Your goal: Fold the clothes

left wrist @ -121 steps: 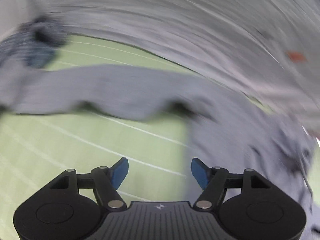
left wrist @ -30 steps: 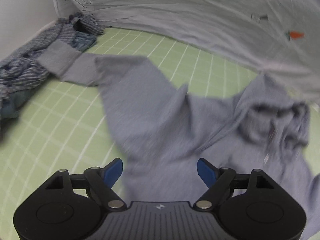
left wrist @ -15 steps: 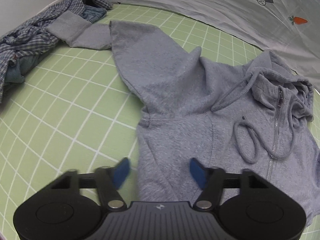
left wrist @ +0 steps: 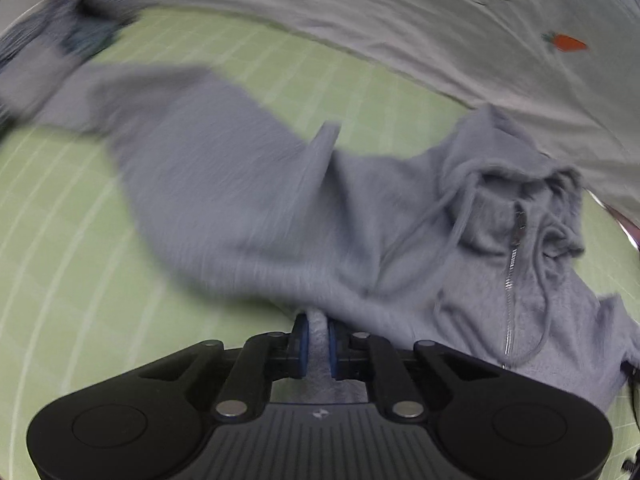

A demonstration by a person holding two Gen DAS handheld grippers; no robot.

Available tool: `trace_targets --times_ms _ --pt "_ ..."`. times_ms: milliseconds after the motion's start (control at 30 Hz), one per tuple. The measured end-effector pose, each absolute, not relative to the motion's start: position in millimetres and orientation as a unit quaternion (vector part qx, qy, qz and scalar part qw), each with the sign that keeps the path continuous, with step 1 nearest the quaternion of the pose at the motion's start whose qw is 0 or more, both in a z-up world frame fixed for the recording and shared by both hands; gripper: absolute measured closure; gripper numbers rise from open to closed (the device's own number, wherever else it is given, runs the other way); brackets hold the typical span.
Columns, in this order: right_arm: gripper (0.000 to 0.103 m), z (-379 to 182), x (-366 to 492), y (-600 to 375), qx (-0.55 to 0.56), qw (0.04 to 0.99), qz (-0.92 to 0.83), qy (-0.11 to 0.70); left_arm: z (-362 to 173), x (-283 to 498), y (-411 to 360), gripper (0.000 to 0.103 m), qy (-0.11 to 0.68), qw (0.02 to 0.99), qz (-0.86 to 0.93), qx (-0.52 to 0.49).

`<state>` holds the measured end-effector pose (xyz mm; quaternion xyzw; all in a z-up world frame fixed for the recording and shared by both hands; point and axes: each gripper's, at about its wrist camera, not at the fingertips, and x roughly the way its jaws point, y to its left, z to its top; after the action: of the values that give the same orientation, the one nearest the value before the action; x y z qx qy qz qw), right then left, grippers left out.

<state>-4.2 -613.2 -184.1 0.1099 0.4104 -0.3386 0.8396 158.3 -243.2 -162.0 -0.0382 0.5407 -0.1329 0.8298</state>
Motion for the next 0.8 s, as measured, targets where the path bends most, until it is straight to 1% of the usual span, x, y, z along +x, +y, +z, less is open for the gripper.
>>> trace_targets --times_ms 33,100,133,200,267,300,333,367,400,433,467,533,600,633,800 --pt "0.096 -181.9 0.0 -625.2 0.111 0.836 -0.356 0.404 -161.4 163.6 -253.1 0.092 0.538 0.830 -0.139 -0.035" --pt "0.095 -174.6 1.9 -649.7 0.149 0.825 -0.373 0.397 -158.2 170.7 -267.0 0.092 0.535 0.831 -0.151 -0.028" --pt "0.093 -170.4 -2.4 -657.2 0.172 0.821 -0.380 0.389 -156.5 171.6 -272.1 0.091 0.533 0.831 -0.155 -0.021" --pt "0.085 -162.9 -16.7 -664.5 0.215 0.815 -0.391 0.370 -153.8 165.6 -274.3 0.090 0.528 0.835 -0.155 -0.006" --pt "0.067 -160.3 -34.9 -653.9 0.220 0.814 -0.390 0.370 -151.3 157.0 -268.2 0.081 0.527 0.836 -0.151 -0.004" --pt "0.062 -159.3 -43.9 -647.9 0.221 0.814 -0.389 0.371 -149.6 152.1 -262.9 0.072 0.528 0.837 -0.147 -0.007" --pt "0.054 -160.1 -55.2 -640.1 0.219 0.813 -0.387 0.375 -147.3 145.8 -258.1 0.063 0.527 0.838 -0.144 -0.010" --pt "0.045 -161.5 -67.2 -631.8 0.216 0.813 -0.385 0.380 -144.8 138.9 -254.0 0.057 0.525 0.839 -0.142 -0.012" --pt "0.040 -163.8 -79.0 -624.9 0.214 0.811 -0.383 0.387 -141.4 132.0 -253.4 0.040 0.522 0.841 -0.140 -0.011" --pt "0.029 -166.3 -89.8 -617.3 0.214 0.808 -0.383 0.393 -137.8 124.8 -254.9 0.024 0.518 0.843 -0.141 -0.004" --pt "0.020 -168.8 -100.2 -609.4 0.214 0.805 -0.383 0.399 -134.6 117.5 -256.5 0.021 0.514 0.846 -0.144 0.004" --pt "0.013 -173.2 -120.5 -593.2 0.214 0.806 -0.374 0.406 -129.1 103.1 -261.9 0.013 0.508 0.848 -0.150 0.022" --pt "0.005 -177.5 -132.7 -580.8 0.205 0.807 -0.367 0.415 -126.8 89.8 -271.4 0.008 0.513 0.844 -0.153 0.033" --pt "0.001 -179.6 -138.1 -575.6 0.196 0.807 -0.367 0.419 -125.8 83.3 -276.0 0.008 0.514 0.843 -0.156 0.035" --pt "0.000 -183.2 -151.7 -571.1 0.162 0.803 -0.374 0.435 -125.8 58.9 -306.5 0.007 0.512 0.839 -0.175 0.057"
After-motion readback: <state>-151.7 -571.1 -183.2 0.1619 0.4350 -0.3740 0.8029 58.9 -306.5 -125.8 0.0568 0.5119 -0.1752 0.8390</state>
